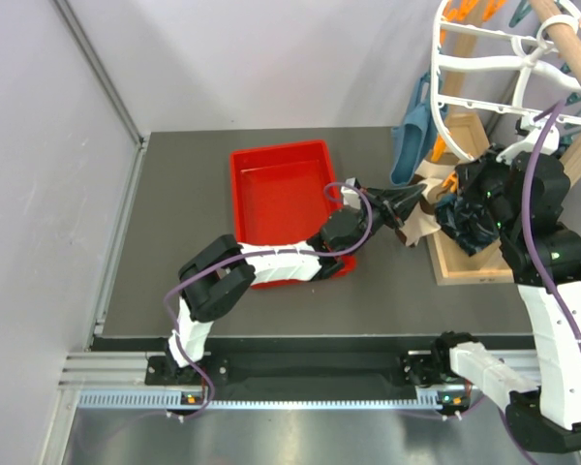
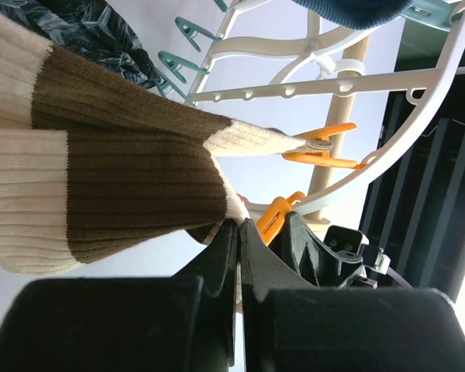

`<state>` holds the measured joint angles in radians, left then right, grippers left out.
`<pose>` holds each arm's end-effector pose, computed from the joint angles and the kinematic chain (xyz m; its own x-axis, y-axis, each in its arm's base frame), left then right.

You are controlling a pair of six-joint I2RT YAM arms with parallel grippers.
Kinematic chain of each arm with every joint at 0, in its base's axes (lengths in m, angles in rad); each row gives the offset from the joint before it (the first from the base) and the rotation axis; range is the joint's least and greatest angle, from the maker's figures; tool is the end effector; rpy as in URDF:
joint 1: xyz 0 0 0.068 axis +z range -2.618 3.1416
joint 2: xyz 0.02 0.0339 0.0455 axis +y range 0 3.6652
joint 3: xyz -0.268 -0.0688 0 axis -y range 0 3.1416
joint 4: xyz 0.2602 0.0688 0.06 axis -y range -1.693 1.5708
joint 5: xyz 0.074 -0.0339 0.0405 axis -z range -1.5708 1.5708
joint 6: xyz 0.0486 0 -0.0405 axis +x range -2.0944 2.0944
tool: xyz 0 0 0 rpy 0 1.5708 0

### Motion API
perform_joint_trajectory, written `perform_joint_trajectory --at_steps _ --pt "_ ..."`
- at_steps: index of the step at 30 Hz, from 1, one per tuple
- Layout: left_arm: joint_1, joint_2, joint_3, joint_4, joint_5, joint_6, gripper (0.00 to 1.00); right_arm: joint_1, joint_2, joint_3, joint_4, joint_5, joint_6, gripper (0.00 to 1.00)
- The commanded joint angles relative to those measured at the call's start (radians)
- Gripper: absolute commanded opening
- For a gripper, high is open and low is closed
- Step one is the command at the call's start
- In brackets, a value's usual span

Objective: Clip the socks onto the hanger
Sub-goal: Clamp the sock onto the hanger.

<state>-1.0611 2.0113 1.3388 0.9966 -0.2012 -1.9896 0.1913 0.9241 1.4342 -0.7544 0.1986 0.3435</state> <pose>0.2478 -0.4234 0.2795 -0.7601 -0.4748 0.4436 -0.1683 -0.5156 -0.8401 0.1730 0.0237 0.4774 -0.2231 0.2931 -0.9297 0.0814 0.9560 0.2819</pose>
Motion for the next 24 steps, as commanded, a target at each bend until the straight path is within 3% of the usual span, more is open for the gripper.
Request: perform_joint_trajectory --at_steps 1,24 --pt "-0.010 -0.052 0.011 0.116 -0.021 -0.084 0.00 0.002 -0.007 -0.017 -0.077 -0.093 0.011 0.00" --pt "-0.040 0.017 0.060 0.177 -0.043 -0.123 0.00 0.002 -0.014 -0.032 -0.046 -0.113 0.031 0.00"
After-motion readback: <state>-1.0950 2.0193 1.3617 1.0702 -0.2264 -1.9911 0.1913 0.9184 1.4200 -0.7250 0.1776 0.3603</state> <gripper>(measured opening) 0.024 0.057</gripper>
